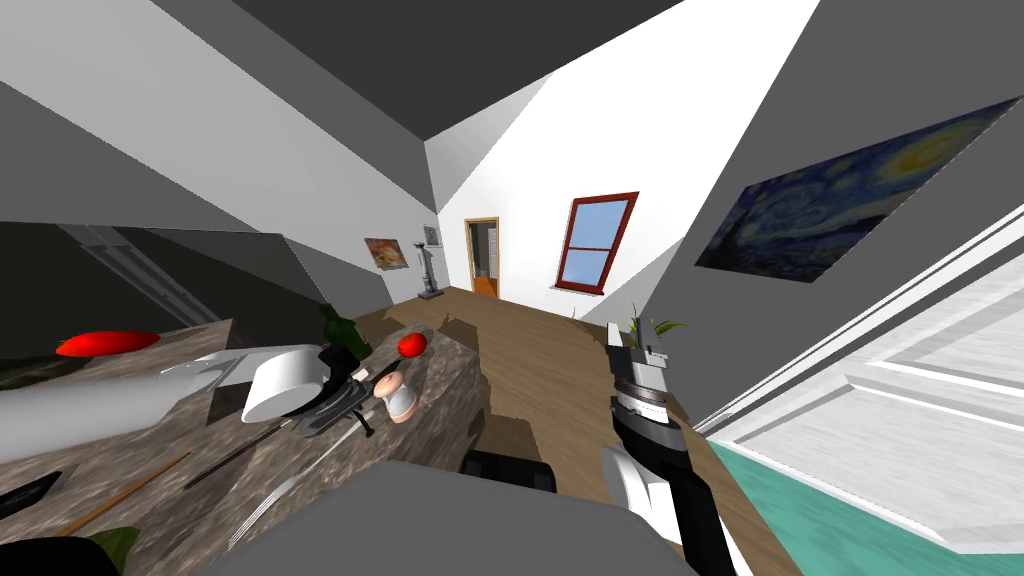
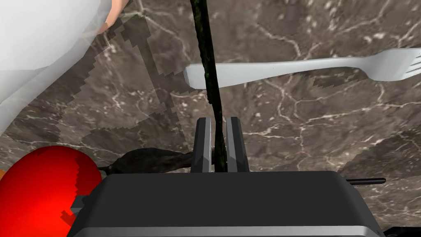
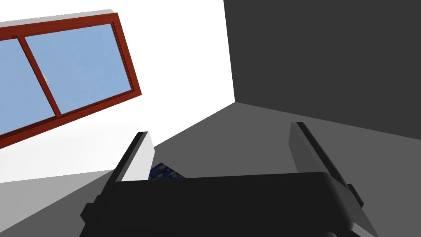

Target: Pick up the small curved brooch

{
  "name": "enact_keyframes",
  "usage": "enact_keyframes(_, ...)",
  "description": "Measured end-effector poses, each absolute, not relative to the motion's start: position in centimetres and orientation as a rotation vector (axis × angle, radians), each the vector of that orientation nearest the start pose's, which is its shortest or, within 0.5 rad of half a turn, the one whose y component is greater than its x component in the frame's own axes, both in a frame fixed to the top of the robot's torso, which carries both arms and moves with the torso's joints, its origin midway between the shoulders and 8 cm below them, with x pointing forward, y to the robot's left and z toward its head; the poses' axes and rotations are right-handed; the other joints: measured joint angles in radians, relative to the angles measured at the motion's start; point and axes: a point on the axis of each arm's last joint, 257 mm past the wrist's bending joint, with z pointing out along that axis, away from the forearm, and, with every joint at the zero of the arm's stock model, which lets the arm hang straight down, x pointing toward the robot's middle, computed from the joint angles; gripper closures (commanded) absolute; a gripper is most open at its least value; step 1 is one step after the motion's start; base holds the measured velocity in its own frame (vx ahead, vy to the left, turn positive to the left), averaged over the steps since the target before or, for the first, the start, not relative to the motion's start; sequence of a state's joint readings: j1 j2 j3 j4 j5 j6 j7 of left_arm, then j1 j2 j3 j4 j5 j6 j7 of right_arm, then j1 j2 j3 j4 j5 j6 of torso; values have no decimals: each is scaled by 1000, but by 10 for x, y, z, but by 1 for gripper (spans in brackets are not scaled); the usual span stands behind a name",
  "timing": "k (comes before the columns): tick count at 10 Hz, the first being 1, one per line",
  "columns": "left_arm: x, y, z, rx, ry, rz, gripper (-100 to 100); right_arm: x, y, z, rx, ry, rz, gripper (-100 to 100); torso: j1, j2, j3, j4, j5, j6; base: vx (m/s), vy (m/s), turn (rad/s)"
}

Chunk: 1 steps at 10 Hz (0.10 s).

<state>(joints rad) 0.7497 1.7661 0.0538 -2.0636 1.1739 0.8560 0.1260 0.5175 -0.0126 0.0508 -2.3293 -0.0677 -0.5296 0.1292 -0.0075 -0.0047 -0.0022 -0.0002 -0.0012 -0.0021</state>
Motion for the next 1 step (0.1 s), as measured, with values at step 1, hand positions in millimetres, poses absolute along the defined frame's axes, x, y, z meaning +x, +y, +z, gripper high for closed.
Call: enact_keyframes(1,219,507,-290,-1615,2452,146,0,329,-269,45,603,568,1283,0,0,0,0,0,1,0,0,0,0)
